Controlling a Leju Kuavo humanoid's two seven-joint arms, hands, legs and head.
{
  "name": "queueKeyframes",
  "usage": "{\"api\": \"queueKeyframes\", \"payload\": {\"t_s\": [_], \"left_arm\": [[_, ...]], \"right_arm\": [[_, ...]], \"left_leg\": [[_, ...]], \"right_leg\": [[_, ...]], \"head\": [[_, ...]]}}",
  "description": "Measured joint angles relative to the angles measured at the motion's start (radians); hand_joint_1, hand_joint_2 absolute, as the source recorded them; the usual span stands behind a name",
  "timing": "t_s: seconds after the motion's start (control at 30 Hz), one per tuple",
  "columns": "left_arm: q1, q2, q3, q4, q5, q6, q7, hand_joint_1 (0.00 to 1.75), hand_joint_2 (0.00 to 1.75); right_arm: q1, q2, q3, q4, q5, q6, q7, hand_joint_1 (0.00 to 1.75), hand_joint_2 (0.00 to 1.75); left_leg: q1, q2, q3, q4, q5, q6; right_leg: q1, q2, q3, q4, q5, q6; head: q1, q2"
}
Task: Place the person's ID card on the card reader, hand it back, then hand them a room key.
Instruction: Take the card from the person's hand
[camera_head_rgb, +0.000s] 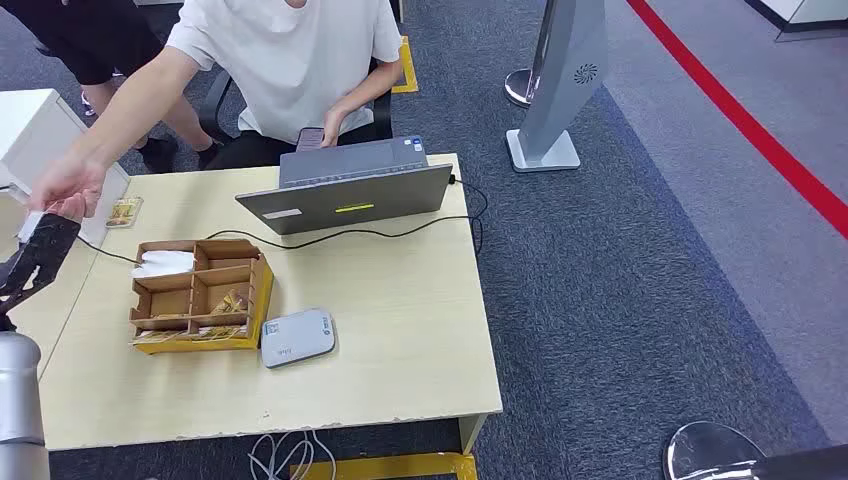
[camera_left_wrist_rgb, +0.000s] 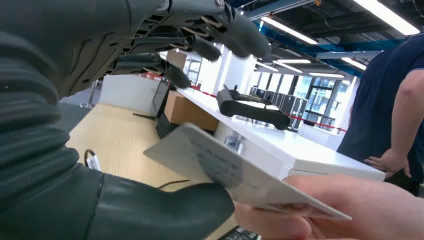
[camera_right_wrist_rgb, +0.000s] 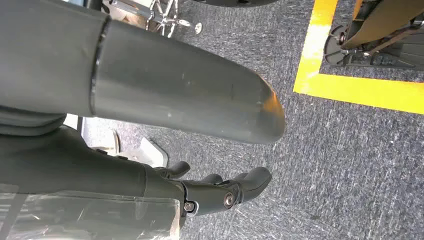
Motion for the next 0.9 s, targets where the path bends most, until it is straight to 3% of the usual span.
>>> {"api": "queueKeyframes", "payload": {"t_s": [0.57,0.77,0.9], "left_arm": [[-0.211,0.149,-0.132,0.308,-0.315,0.065,0.198,1.75,1.75],[-0.220,0.158,-0.149,0.346,-0.322,0.108,0.185,1.75,1.75],[-0.181,0.135,-0.171,0.312,-0.307,0.167,0.131,1.75,1.75]], "right_arm": [[-0.003,-0.018,0.037,0.002,0.034,0.043,0.021,0.00,0.00],[-0.005,-0.020,0.041,0.002,0.033,0.045,0.024,0.00,0.00],[-0.005,-0.020,0.042,0.002,0.022,0.039,0.030,0.00,0.00]], "left_leg": [[0.000,0.001,0.000,0.000,0.000,0.000],[0.000,0.001,0.000,0.000,0.000,0.000],[0.000,0.001,0.000,0.000,0.000,0.000]], "right_leg": [[0.000,0.001,0.000,0.000,0.000,-0.001],[0.000,0.001,0.000,0.000,0.001,-0.001],[0.000,0.000,0.000,0.000,0.001,-0.001]], "head": [[0.000,0.000],[0.000,0.000],[0.000,0.000]]}}
